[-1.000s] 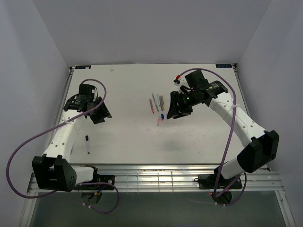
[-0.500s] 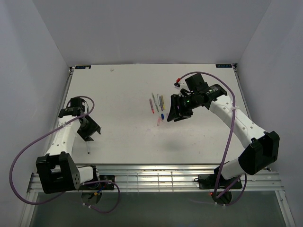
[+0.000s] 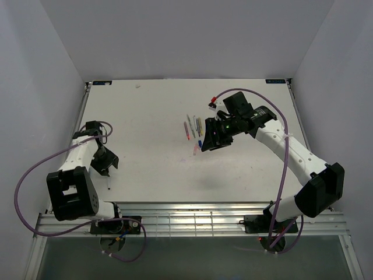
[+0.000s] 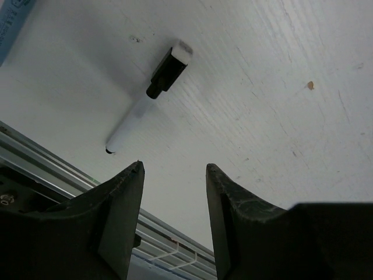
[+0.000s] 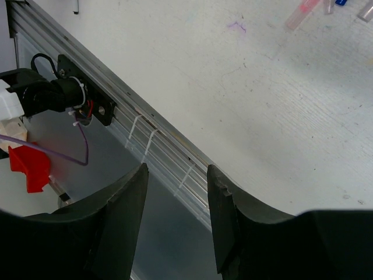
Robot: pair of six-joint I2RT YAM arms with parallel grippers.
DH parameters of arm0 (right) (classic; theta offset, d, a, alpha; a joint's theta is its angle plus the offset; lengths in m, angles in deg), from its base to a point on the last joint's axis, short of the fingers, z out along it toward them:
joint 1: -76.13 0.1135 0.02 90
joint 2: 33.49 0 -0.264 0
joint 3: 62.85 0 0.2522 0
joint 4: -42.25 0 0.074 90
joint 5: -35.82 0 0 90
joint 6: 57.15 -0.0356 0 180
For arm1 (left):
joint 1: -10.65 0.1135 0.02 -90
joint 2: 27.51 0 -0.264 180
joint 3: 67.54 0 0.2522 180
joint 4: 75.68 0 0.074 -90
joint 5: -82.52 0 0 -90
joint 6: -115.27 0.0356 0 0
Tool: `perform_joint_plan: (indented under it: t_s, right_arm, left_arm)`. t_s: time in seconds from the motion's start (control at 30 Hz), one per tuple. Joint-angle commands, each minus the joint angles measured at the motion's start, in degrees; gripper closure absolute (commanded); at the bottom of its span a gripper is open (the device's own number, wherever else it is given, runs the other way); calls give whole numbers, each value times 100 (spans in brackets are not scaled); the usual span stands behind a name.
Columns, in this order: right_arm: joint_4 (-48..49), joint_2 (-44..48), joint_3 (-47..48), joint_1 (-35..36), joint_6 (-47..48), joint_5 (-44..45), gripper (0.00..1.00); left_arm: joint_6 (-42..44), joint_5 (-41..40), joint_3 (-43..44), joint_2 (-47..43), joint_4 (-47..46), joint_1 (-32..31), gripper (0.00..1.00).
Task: Open the pen caps
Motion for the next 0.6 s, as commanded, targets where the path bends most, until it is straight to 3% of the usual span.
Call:
perform_joint_plan:
  t_s: [0.0, 0.23, 0.57]
  right_arm:
    - [-20, 249, 118, 93, 173, 5, 49]
    - [-3, 363, -31, 243, 208, -4, 49]
    - [-47, 557, -365, 278, 252, 110, 49]
  left_arm:
    - [-48, -244, 280, 117, -240, 48, 43]
    - [610, -1254, 782, 794, -302, 154, 42]
    - [1717, -1176, 300, 831, -1549, 242, 41]
